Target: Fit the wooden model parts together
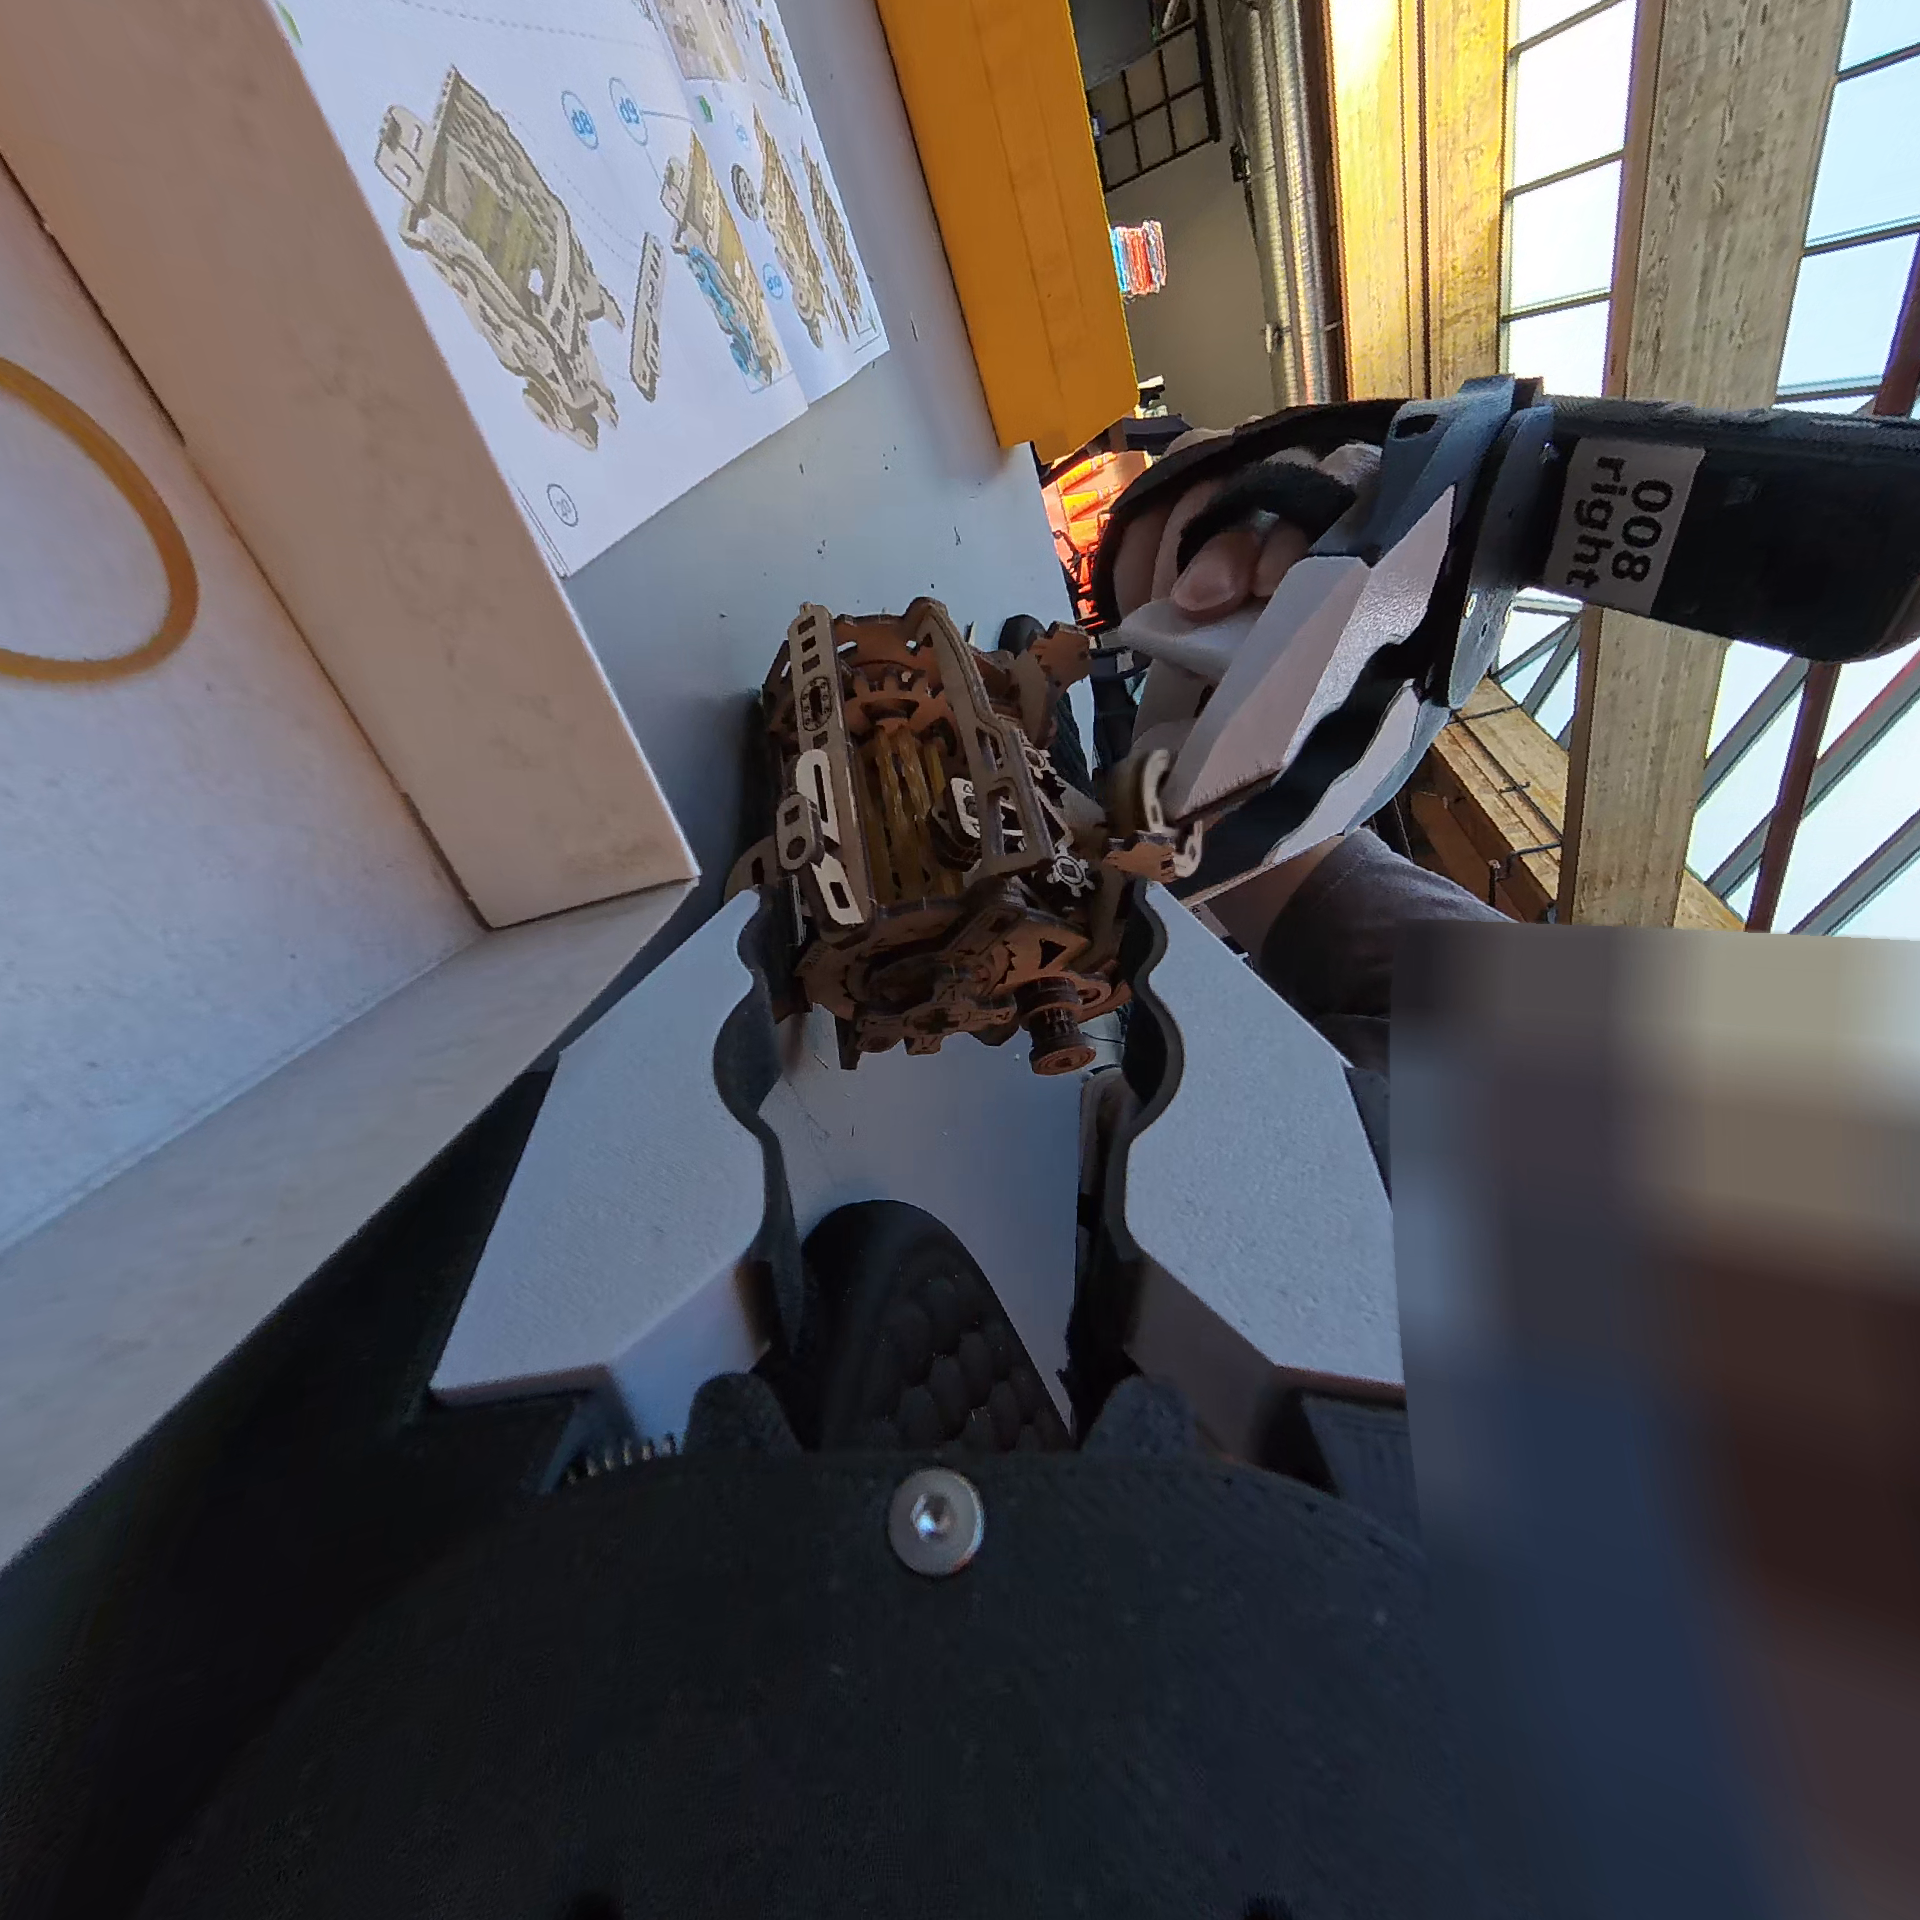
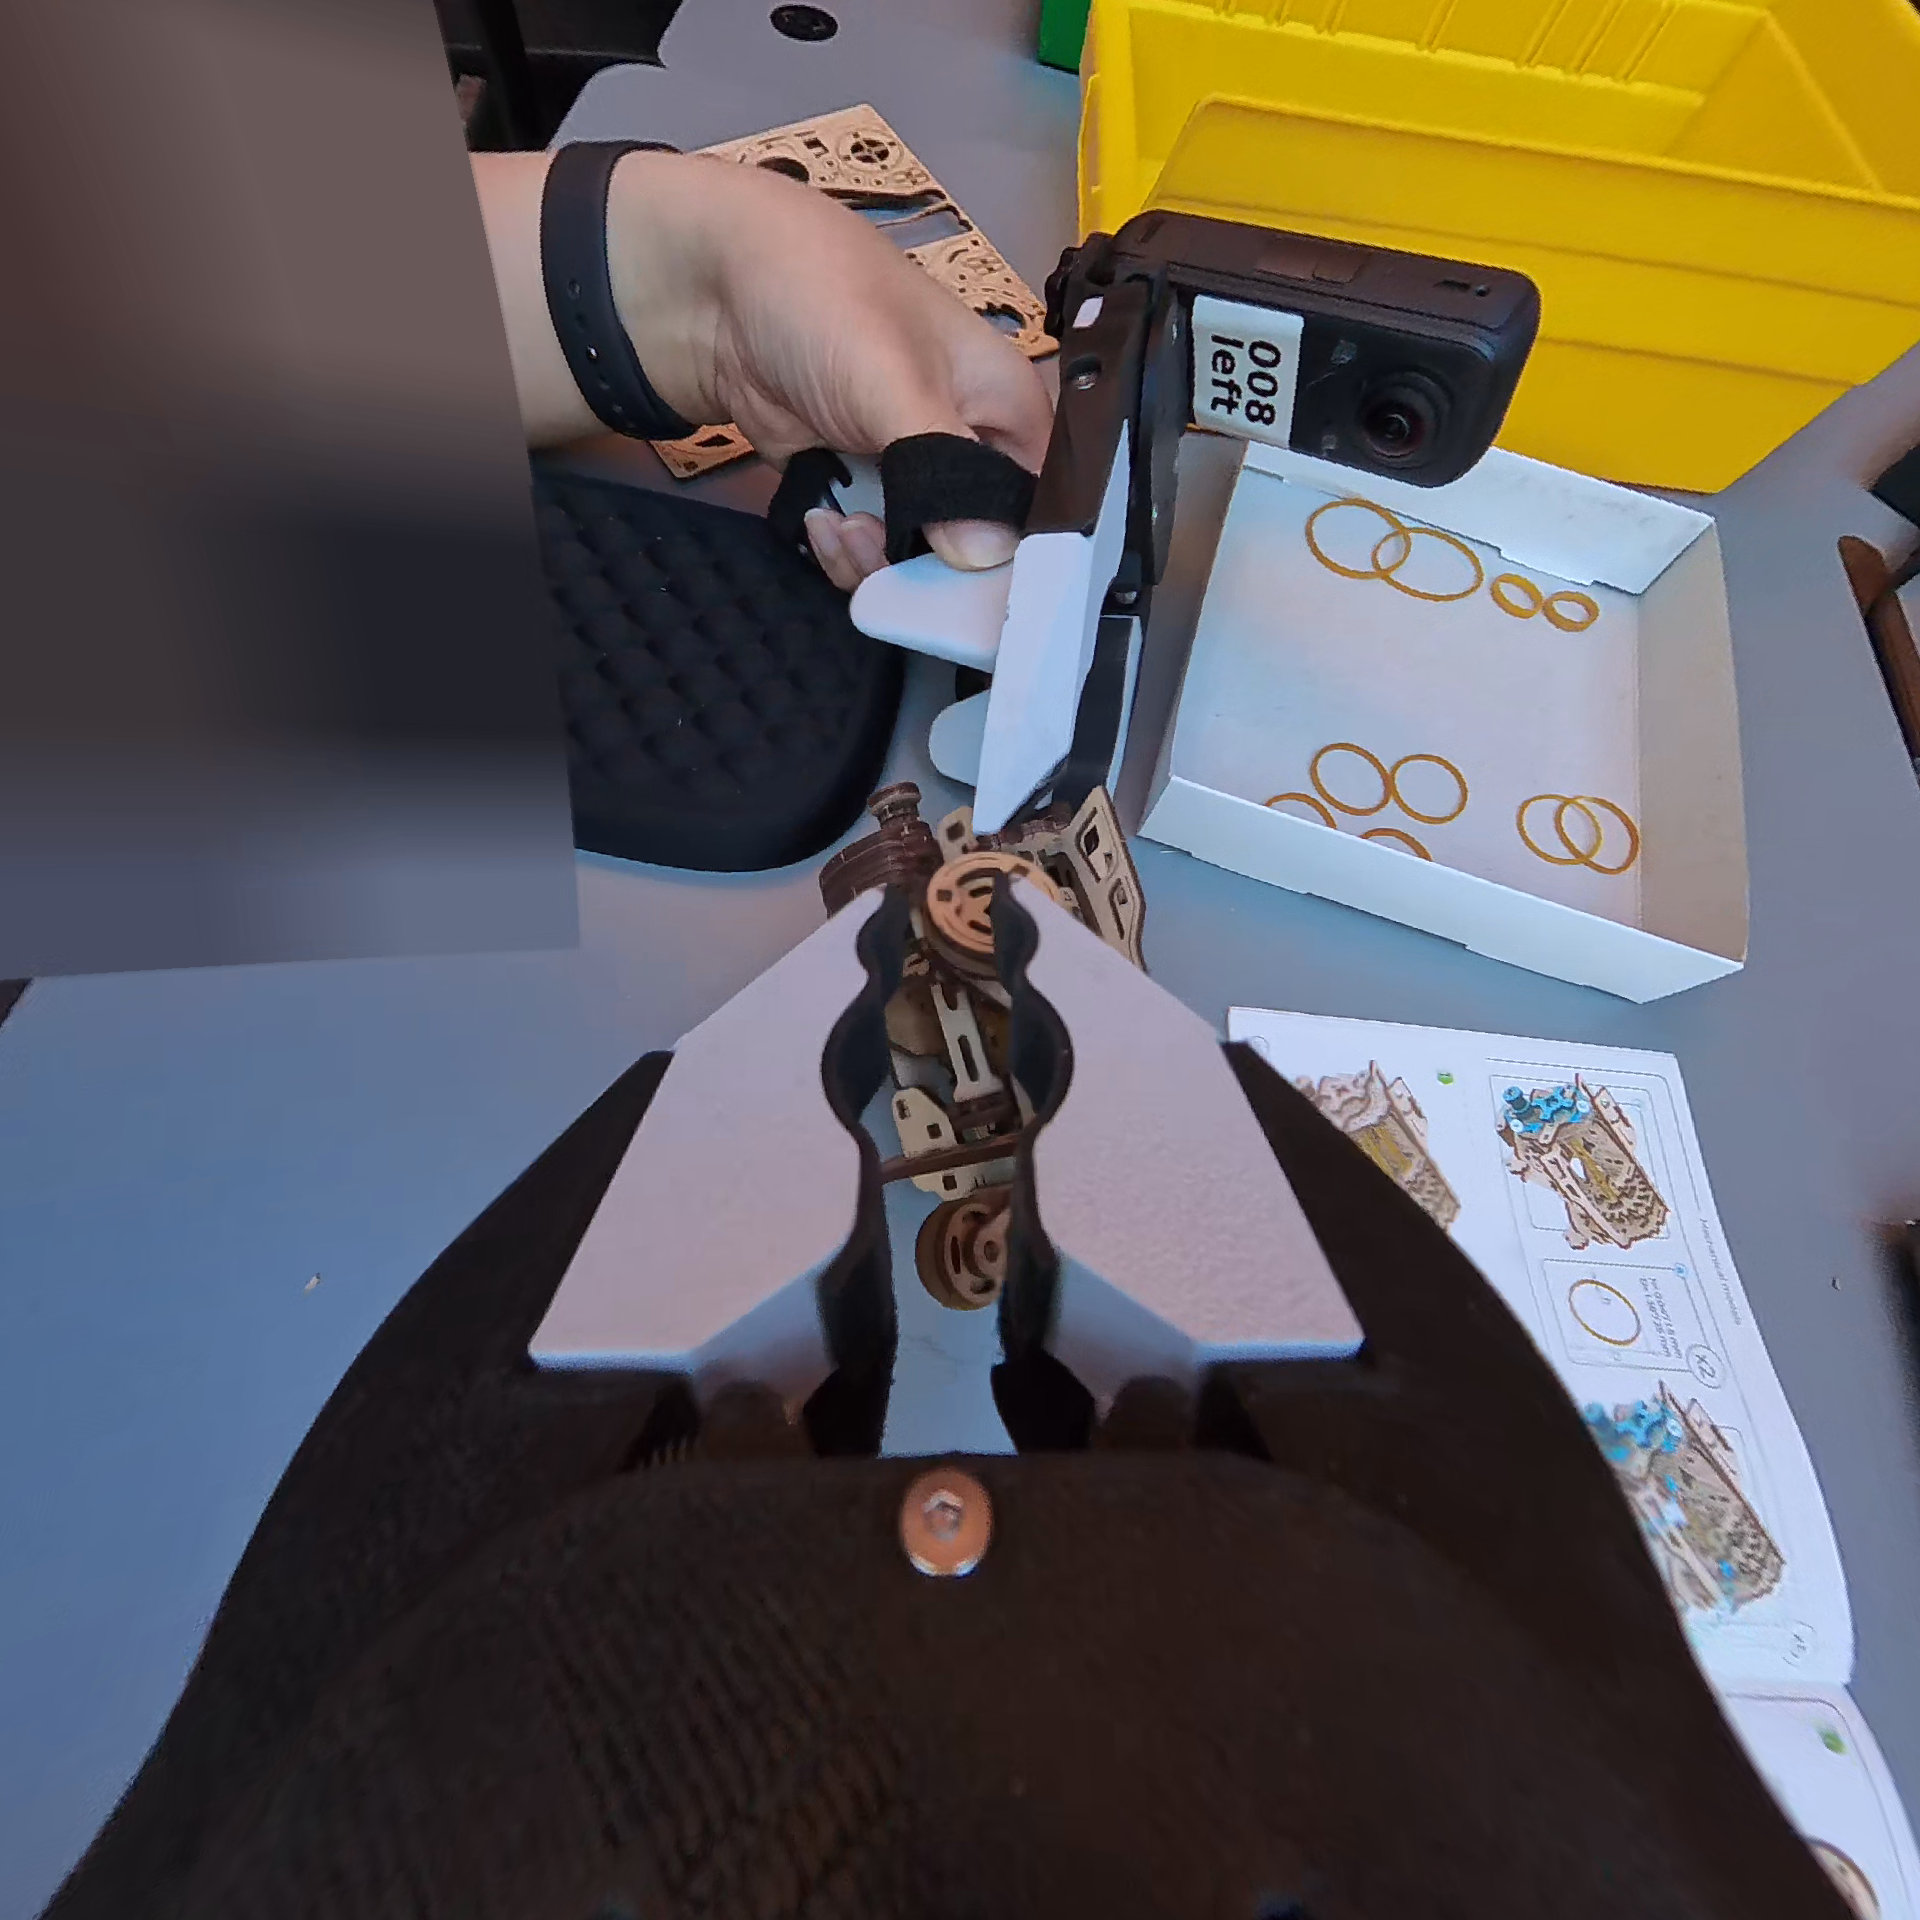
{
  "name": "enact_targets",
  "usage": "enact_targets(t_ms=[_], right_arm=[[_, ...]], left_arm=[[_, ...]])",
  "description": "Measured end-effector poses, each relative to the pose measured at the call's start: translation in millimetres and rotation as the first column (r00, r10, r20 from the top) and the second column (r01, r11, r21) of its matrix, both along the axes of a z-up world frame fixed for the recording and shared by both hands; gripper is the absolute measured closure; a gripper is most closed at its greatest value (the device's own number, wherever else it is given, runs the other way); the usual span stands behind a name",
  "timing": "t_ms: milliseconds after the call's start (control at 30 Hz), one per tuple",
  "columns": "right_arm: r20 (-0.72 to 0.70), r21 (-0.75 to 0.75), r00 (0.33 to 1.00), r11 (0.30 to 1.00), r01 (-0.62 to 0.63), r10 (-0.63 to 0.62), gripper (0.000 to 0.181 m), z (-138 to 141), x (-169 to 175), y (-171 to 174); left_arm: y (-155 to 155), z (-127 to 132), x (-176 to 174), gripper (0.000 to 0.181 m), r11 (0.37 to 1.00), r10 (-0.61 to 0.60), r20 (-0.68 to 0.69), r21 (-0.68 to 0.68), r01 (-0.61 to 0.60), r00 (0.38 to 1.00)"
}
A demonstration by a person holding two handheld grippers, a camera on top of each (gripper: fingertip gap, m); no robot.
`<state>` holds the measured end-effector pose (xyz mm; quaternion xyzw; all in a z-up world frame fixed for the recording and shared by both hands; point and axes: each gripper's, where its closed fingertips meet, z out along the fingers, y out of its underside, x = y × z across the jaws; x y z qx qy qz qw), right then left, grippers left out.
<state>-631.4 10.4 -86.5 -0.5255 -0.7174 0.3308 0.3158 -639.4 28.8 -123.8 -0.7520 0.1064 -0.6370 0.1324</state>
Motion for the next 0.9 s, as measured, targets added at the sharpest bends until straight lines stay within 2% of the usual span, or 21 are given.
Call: enact_targets(t_ms=[33, 133, 367, 700, 900], right_arm=[[-0.004, -0.029, 1.000, 1.000, -0.012, 0.012, 0.175, 1.2, 0.3, -2.4], [-0.004, -0.080, 1.000, 0.997, 0.002, -0.002, 0.175, 1.5, -0.6, -0.7], [0.011, -0.013, 1.000, 1.000, 0.003, -0.003, 0.168, -0.1, 0.3, 3.2], [0.176, 0.130, 0.984, 0.990, -0.046, 0.022, 0.169, -1.9, 2.0, 3.0], [0.295, 0.156, 0.951, 0.977, -0.143, 0.092, 0.172, -2.2, 5.1, 2.0]], left_arm=[[0.2, 0.1, -0.1, 0.117, 1.000, 0.001, 0.002, -0.002, -0.001, 1.000], [0.8, 0.4, -0.5, 0.117, 1.000, 0.004, 0.011, -0.011, -0.004, 1.000], [0.2, 0.1, -0.3, 0.117, 1.000, 0.001, 0.004, -0.003, -0.001, 1.000], [-0.4, -0.1, -0.1, 0.117, 1.000, 0.000, 0.000, 0.003, 0.000, 1.000], [-0.7, -0.2, 0.2, 0.116, 1.000, -0.002, -0.002, 0.005, 0.002, 1.000]])
